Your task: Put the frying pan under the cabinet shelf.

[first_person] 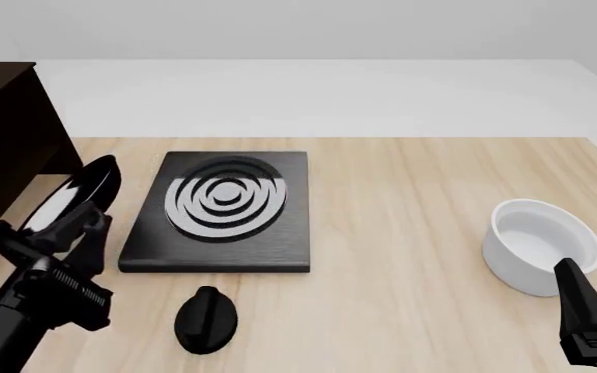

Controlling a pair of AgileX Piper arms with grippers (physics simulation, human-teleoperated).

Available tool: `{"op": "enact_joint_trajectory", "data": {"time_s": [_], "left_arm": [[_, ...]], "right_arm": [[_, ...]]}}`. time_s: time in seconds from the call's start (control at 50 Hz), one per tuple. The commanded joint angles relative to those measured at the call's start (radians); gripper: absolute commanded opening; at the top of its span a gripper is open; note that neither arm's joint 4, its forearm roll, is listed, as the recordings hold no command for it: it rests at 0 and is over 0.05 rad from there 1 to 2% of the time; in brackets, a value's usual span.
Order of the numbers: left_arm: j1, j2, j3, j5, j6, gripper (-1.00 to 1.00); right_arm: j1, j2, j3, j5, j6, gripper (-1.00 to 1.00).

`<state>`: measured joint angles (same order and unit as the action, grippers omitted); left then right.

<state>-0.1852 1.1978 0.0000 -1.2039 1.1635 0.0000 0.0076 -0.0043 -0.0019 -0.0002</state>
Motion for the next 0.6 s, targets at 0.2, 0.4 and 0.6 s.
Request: {"op": "enact_joint_trajectory", "data": {"time_s": [0.2,0.4,0.6], "left_arm": [[0.056,0.017,-0.016,-0.016,0.001,-1.0],[0.082,0.037,-0.023,-0.016,0.003,-1.0],[0.099,0.078,-0.047,-0.016,-0.014,-1.0]], "right_arm": [[0.0,0.0,0.0,0.0,0.0,1.0],[0.0,0.0,0.0,0.0,0.0,1.0],[0.0,0.0,0.0,0.0,0.0,1.0]]}}
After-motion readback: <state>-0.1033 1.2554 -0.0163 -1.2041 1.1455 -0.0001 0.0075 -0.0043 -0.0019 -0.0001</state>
